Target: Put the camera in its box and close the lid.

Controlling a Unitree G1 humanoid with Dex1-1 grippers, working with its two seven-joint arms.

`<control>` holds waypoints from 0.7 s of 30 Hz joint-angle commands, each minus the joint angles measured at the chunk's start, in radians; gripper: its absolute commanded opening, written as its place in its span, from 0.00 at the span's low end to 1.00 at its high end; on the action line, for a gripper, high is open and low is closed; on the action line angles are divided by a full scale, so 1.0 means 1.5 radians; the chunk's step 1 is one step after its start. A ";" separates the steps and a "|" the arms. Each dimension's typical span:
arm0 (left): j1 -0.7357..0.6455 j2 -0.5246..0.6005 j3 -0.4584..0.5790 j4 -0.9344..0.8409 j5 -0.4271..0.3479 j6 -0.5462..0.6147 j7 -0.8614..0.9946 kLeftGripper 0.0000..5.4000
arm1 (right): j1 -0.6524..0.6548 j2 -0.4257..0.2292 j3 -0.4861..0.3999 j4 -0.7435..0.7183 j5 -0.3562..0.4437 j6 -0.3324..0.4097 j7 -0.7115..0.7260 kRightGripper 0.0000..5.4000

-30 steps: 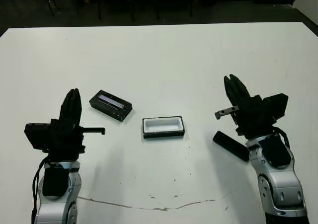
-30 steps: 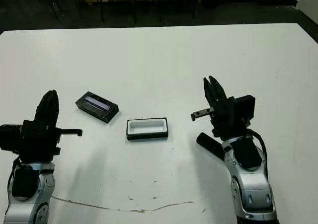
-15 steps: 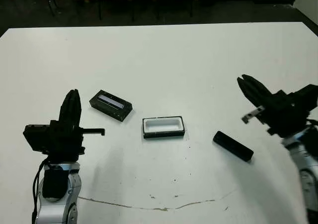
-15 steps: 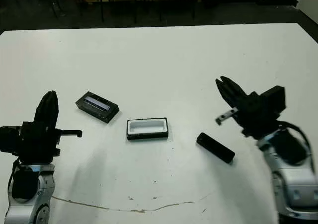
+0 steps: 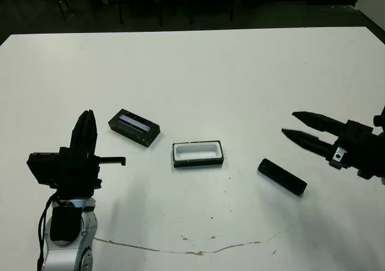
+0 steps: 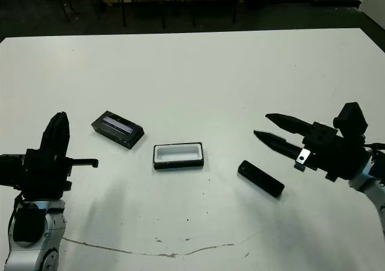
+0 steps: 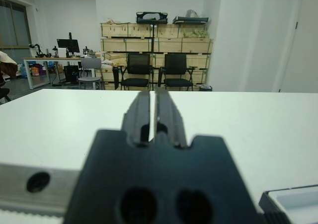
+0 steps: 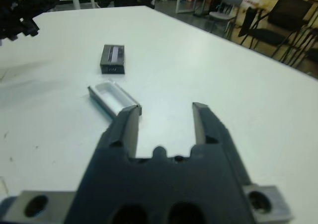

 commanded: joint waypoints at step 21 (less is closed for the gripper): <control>0.015 0.007 0.009 -0.002 0.000 0.022 -0.009 0.00 | 0.062 0.014 0.016 0.130 -0.006 -0.052 0.083 1.00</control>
